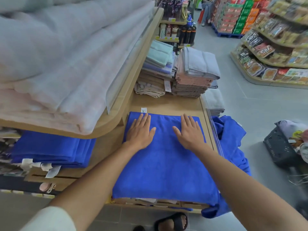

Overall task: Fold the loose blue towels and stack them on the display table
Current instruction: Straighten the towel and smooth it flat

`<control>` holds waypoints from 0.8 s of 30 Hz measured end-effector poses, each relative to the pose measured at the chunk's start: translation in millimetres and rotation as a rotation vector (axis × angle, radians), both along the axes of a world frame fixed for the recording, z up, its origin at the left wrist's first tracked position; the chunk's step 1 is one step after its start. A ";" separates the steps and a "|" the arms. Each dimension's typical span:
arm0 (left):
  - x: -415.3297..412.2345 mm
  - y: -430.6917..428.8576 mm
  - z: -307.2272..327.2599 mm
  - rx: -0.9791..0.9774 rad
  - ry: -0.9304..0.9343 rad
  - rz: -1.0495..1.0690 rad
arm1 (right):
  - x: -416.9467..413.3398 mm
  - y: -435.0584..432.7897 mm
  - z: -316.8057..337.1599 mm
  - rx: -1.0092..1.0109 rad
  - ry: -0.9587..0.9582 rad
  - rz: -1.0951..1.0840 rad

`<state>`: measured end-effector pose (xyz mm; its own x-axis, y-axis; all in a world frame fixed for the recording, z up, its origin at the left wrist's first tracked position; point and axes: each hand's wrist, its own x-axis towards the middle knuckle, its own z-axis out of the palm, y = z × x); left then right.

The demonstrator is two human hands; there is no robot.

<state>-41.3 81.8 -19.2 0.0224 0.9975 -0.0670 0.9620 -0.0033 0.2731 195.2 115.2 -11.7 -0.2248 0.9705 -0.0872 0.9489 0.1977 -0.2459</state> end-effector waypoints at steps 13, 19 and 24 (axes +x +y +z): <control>-31.9 52.8 16.3 0.139 0.227 0.000 | 28.6 51.2 0.6 0.092 -0.134 0.088; -31.0 94.6 61.8 -0.105 0.640 -0.075 | 43.3 106.1 32.3 0.005 -0.318 0.185; -25.7 101.6 63.3 -0.188 0.667 -0.028 | 45.1 129.5 37.2 -0.128 -0.316 0.233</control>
